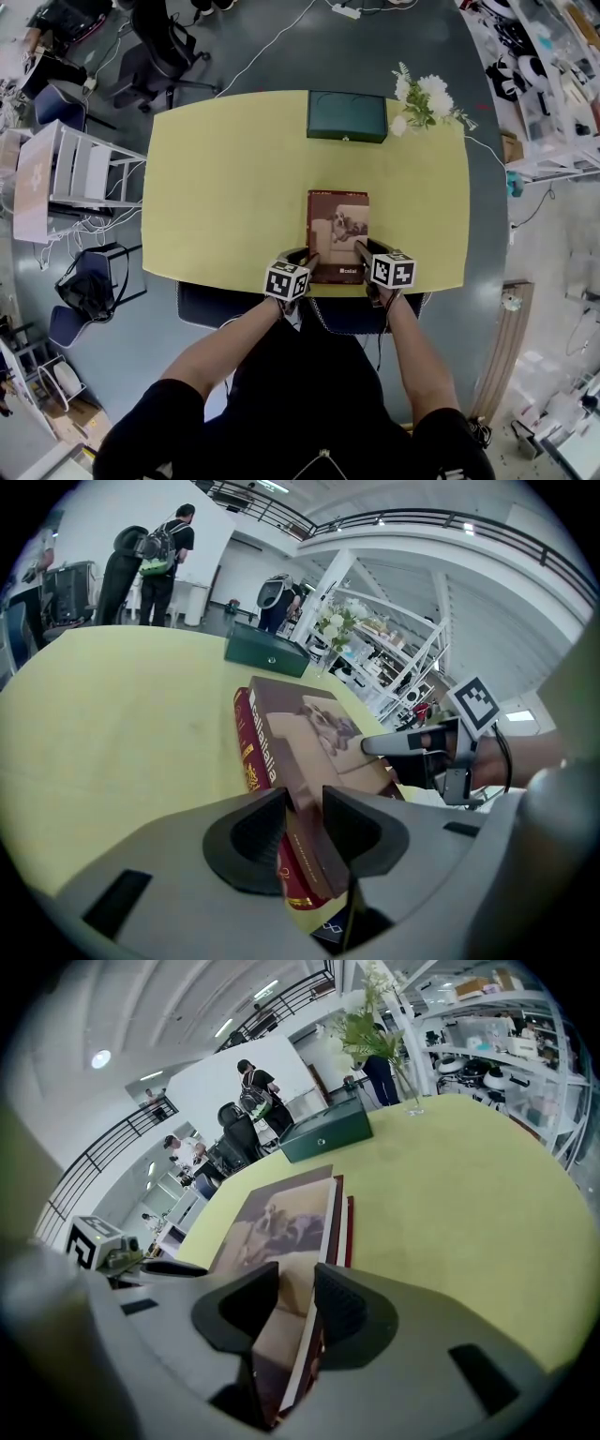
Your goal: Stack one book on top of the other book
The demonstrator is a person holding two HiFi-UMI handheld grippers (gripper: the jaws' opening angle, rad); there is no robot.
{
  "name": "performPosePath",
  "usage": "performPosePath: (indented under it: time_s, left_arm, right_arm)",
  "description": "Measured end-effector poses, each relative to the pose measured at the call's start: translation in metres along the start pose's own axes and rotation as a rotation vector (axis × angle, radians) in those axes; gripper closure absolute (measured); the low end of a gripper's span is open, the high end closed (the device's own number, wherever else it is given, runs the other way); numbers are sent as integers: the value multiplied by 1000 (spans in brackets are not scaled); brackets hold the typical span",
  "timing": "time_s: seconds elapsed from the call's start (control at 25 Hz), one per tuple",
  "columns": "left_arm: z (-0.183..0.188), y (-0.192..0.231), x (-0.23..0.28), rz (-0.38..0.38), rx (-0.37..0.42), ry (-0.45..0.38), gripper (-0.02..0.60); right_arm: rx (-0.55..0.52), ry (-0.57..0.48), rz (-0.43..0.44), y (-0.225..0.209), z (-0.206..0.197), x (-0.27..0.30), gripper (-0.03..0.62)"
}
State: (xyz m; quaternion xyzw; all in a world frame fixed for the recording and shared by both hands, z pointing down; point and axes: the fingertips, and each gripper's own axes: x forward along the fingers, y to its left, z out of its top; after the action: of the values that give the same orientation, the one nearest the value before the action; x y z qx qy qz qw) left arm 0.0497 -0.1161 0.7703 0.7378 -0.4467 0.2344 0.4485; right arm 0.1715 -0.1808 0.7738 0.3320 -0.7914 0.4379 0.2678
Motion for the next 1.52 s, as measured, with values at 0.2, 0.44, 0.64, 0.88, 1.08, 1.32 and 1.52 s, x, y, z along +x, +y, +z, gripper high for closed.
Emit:
performPosePath:
  time_s: [0.2,0.44,0.64,0.88,1.08,1.32,1.52]
  left_arm:
    - [1,1,-1,23,-5,-25,452]
    - [15,14,-29,89,-13,-128,453]
    - [30,24,-82,104,-25,-242,459]
    - [64,6,-149,97,137,-388,542]
    - [86,-28,-207,63,277,-497,571]
    - [61,-56,-279,34,358,-569,572]
    - [36,-78,-340,-3,393,-640,572]
  right_arm:
    - [-4,-5,3,0,-1,0,465]
    - [-26,-40,-32,-5,3,-16,465]
    - [-20,-172,-96,-20,23,-65,465]
    - [-221,-445,-96,42,70,-141,550]
    - [-390,-587,-60,141,82,-184,571]
    - [-421,-658,-60,234,50,-210,579]
    - [-433,-699,-56,301,20,-234,579]
